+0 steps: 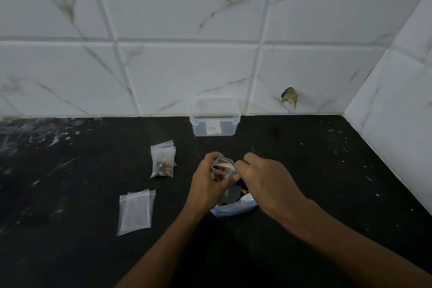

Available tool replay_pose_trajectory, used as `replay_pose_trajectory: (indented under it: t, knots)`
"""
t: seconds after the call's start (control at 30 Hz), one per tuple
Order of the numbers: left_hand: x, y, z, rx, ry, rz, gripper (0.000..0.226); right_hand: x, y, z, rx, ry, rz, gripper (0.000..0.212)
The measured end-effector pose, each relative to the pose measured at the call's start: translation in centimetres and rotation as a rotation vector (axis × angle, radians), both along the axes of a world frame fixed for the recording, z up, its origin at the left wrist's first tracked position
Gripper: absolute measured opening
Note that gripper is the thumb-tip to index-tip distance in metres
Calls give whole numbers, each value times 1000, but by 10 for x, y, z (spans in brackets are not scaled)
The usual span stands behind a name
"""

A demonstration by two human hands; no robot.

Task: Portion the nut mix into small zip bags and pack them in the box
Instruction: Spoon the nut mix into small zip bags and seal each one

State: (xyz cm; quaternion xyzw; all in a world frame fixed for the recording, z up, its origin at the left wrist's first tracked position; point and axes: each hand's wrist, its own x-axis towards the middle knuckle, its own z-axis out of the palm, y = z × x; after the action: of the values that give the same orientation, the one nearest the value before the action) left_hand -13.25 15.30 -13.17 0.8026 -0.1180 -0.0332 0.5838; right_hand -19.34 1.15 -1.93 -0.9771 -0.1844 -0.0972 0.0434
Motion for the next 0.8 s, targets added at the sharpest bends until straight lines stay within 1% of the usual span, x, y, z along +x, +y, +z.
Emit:
replay_pose_trajectory:
  t: [0.1, 0.17, 0.3, 0.37, 0.43, 0.53, 0.63, 0.8]
  knots:
    - [-1, 0, 2, -15, 3, 14, 56, 6, -5, 5, 4, 89, -73, 16]
    - [-1, 2, 2, -49, 25, 31, 54, 8, -10, 9, 78, 105, -111, 8]
    - [-1, 6, -1, -66, 77, 78, 46, 11, -22, 19, 326, 64, -223, 8]
    - [0, 9, -4, -63, 93, 93, 44, 12, -31, 21, 395, 66, -293, 7]
    - [0, 14, -6, -64, 90, 109, 43, 16, -40, 13, 431, 123, -358, 7]
    - [1, 22, -11, -40, 48, 143, 39, 22, -49, -15, 412, 239, -442, 8]
    - [3, 29, -16, -27, 30, 131, 37, 24, -51, -49, 352, 369, -489, 8]
    - [1, 39, -28, -37, 58, 98, 36, 26, -41, -77, 200, 457, -481, 10]
